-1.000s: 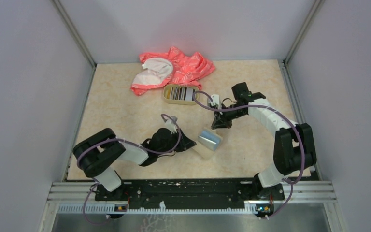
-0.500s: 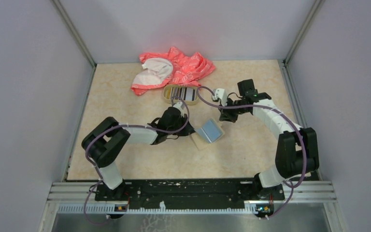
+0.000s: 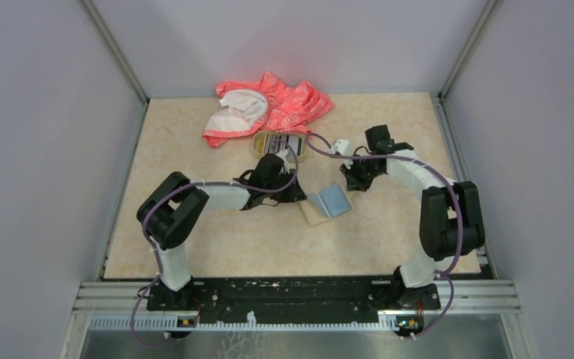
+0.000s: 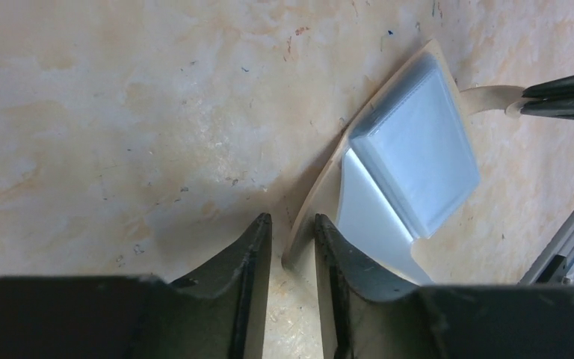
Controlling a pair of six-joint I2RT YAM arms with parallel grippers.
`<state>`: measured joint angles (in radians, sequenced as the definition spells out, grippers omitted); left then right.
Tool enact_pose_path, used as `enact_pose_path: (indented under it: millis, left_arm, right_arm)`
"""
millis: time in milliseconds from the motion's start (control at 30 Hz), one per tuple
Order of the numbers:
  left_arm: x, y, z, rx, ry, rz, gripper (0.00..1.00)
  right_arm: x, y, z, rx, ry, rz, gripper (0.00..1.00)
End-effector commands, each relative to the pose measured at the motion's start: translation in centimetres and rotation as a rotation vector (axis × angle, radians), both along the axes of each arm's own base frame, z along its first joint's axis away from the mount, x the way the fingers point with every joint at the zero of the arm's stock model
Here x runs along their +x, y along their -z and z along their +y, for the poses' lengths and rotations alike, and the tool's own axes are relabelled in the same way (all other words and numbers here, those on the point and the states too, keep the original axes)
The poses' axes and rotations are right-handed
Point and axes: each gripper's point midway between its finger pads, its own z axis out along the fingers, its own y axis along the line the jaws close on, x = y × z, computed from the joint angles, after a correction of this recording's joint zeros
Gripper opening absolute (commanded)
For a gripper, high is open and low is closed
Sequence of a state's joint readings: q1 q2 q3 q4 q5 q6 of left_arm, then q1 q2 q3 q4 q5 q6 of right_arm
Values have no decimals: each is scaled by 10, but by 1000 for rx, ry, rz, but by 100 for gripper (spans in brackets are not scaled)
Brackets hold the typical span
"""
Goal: Put the credit cards into the card holder
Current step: Open the card holder at the center of the board.
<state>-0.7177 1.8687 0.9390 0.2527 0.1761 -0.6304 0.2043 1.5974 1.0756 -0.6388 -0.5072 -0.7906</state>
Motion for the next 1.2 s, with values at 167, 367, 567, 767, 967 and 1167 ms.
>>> enact_pose_path:
  millis: [167, 367, 567, 767, 967, 1167]
  left_arm:
    - [-6, -46, 24, -10, -19, -125, 41]
    - [-26, -102, 26, -170, 41, -266, 41]
    - [-49, -139, -5, -337, 166, -268, 41]
    - [-56, -114, -34, -340, 224, -190, 39]
    - [-51, -77, -46, -296, 225, -100, 47]
    - [-46, -58, -42, -245, 188, -80, 70]
  right_arm:
    - [5, -23, 10, 98, -6, -2, 0]
    - [1, -31, 17, 159, -30, 1, 0]
    - [-10, -49, 32, 273, -92, 21, 0]
    - [-18, -64, 41, 369, -135, 35, 0]
    - [-19, -66, 40, 387, -137, 39, 0]
    - [-28, -77, 47, 449, -195, 39, 0]
